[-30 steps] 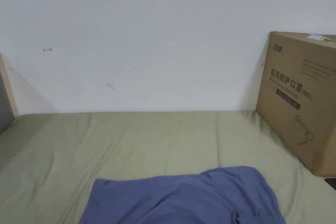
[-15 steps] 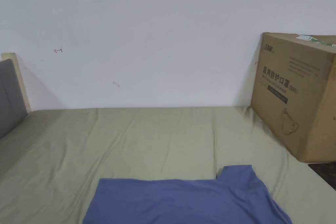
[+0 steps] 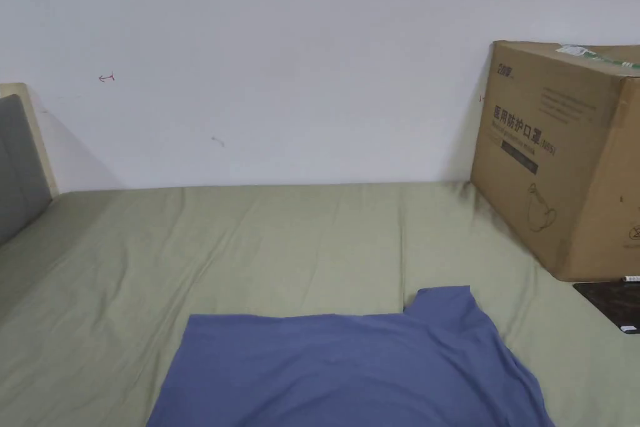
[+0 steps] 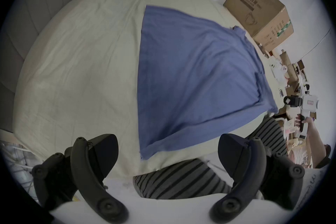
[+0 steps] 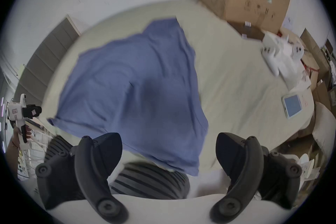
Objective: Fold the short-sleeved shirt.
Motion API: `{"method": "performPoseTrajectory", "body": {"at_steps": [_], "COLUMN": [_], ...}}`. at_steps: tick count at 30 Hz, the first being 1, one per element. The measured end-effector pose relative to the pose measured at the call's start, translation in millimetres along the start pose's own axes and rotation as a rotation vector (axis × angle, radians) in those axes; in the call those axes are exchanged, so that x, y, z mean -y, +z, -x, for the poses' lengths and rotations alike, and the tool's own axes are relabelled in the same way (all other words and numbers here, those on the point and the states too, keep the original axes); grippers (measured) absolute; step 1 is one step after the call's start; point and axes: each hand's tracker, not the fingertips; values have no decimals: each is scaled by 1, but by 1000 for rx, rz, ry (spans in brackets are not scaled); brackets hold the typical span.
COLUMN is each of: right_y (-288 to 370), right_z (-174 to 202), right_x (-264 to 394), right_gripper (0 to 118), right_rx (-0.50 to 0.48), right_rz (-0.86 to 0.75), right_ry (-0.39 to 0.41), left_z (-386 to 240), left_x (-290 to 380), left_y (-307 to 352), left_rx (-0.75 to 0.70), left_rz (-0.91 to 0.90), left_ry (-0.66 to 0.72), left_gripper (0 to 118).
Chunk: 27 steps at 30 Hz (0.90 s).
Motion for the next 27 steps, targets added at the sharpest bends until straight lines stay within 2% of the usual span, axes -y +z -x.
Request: {"method": "performPoseTrajectory", "body": {"at_steps": [3, 6, 7, 9, 10, 11, 12, 13, 14, 16, 18, 20, 22, 25, 27], "right_y": [31, 55, 61, 72, 74, 76, 77, 78, 79, 79, 77, 79, 84, 88, 83], "right_z": [27, 55, 67, 91, 98, 106, 113, 120, 125, 128, 128, 130, 126, 123, 123], "right_x": [-13, -22, -22, -12, -10, -10, -10, -12, -15, -18, -27, -30, -31, -27, -24], "right_gripper": [106, 105, 104, 103, 100, 86, 59, 25, 4, 1, 0, 0, 0, 0, 0], "right_rx": [-67, -153, -151, -77, -91, -109, -96, -74, -70, -86, -111, -104, -147, -157, -110], "right_rz": [-204, -452, -548, -814, -895, -955, -989, -1004, -1012, -1008, -993, -975, -946, -888, -811], "right_ry": [-17, -13, 20, 58, 54, 37, 18, -8, -28, -46, -36, -19, -7, 38, 72], "left_z": [-24, -57, -73, -100, -108, -117, -121, -126, -131, -134, -129, -133, -120, -82, -41], "left_x": [-13, -10, -5, 4, 8, 11, 13, 14, 14, 10, 7, 1, -15, -45, -47], "left_y": [33, 60, 67, 77, 78, 79, 81, 82, 82, 80, 85, 83, 89, 71, 44], "left_rx": [41, 23, -11, -100, -111, -119, -115, -116, -124, -165, -117, -189, -174, -162, -179], "left_rz": [-269, -586, -700, -884, -932, -979, -1003, -1015, -1016, -1000, -980, -963, -851, -416, -98], "left_ry": [55, 36, -19, -149, -164, -160, -131, -111, -104, -117, -116, -112, -126, -86, 54], "left_gripper": [112, 112, 112, 110, 106, 91, 66, 32, 0, 0, 0, 0, 0, 0, 0]}}
